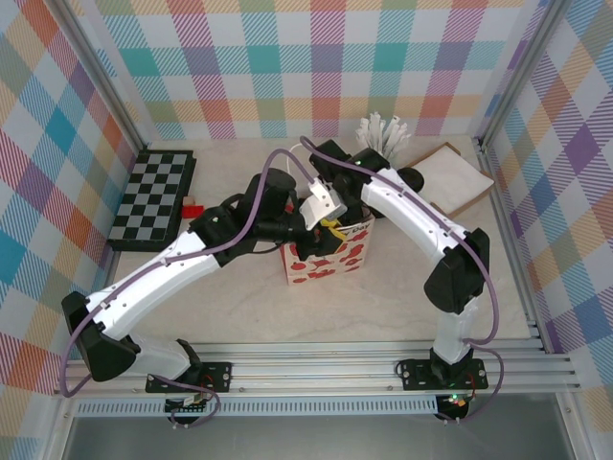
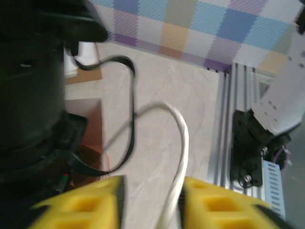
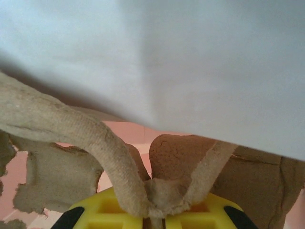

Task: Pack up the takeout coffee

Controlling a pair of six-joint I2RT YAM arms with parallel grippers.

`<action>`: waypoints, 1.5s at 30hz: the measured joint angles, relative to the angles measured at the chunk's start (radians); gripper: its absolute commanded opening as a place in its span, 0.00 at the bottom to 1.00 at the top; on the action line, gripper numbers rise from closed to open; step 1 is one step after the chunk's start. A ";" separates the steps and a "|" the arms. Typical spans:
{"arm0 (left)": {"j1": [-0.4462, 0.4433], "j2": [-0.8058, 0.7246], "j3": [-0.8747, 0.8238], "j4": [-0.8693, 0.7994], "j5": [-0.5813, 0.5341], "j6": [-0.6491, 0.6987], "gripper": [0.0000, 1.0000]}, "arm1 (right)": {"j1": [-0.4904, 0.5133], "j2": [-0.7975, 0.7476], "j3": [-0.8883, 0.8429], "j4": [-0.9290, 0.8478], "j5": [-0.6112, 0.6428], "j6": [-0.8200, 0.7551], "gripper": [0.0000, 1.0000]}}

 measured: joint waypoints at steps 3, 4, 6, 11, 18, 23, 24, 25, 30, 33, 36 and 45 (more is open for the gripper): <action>0.024 -0.024 -0.007 0.004 -0.056 -0.055 0.76 | 0.005 -0.024 -0.021 0.010 -0.004 0.000 0.06; 0.042 -0.047 -0.021 0.009 -0.064 -0.079 0.80 | 0.005 -0.033 -0.028 0.011 -0.005 0.000 0.06; 0.102 -0.115 -0.066 0.031 -0.077 -0.141 0.90 | 0.006 -0.051 -0.043 0.016 -0.005 0.000 0.06; 0.215 -0.246 -0.068 -0.008 -0.267 -0.335 0.97 | 0.006 -0.074 -0.067 0.034 -0.006 0.000 0.05; 0.217 -0.056 0.122 -0.221 -0.476 -0.534 0.87 | 0.007 -0.083 -0.073 0.043 -0.006 -0.001 0.04; 0.217 0.151 0.230 -0.389 -0.514 -0.630 0.72 | 0.007 -0.099 -0.073 0.042 -0.006 -0.002 0.05; 0.217 0.176 0.251 -0.415 -0.520 -0.646 0.71 | 0.008 -0.101 -0.073 0.042 -0.005 -0.001 0.04; 0.217 0.193 0.268 -0.439 -0.528 -0.663 0.70 | 0.008 -0.103 -0.073 0.042 -0.005 -0.001 0.05; 0.217 0.192 0.278 -0.505 -0.562 -0.738 0.57 | 0.008 -0.103 -0.075 0.042 -0.005 -0.002 0.04; 0.217 0.188 0.278 -0.515 -0.561 -0.759 0.51 | 0.008 -0.103 -0.075 0.042 -0.005 -0.002 0.04; 0.217 0.188 0.270 -0.522 -0.562 -0.772 0.51 | 0.008 -0.103 -0.075 0.042 -0.005 -0.002 0.04; 0.217 0.209 0.262 -0.517 -0.560 -0.776 0.50 | 0.008 -0.120 -0.094 0.048 -0.006 -0.004 0.04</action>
